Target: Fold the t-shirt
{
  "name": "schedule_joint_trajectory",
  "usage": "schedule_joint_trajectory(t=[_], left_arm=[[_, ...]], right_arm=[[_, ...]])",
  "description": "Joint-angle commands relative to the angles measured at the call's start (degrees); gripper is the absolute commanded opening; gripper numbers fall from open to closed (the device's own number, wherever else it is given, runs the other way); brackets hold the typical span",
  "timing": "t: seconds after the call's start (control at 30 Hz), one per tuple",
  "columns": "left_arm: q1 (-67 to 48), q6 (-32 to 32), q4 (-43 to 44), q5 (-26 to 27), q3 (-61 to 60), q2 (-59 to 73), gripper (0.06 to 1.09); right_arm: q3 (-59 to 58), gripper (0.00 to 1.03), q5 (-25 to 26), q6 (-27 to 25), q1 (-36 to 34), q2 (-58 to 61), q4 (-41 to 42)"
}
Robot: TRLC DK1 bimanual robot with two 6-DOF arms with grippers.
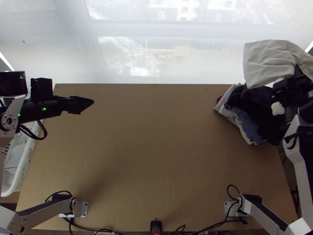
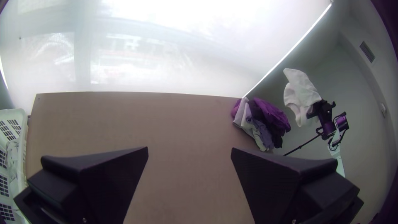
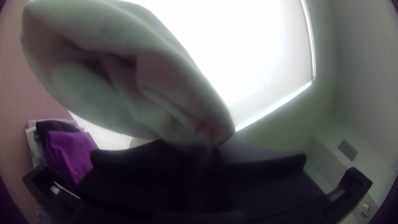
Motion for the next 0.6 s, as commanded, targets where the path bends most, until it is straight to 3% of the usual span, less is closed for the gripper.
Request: schedule_joint_trajectory(t=[0.0, 0.23, 0.57], left_arm=[[0.2, 0.1, 0.1, 0.0, -2.1, -1.6, 1.03], [0.3, 0.1, 0.0, 0.0, -2.6, -2.2, 1.03], [0.6, 0.1, 0.0, 0.0, -4.0, -3.5, 1.03]], right_arm=[[-2.1, 0.03, -9.2, 1.0, -16.5, 1.6, 1.6], [-8.8, 0.03, -9.9, 1.1, -18.2, 6.0, 8.2], [-15.6, 0.03, -6.5, 2.6, -12.6, 13.6, 13.8]])
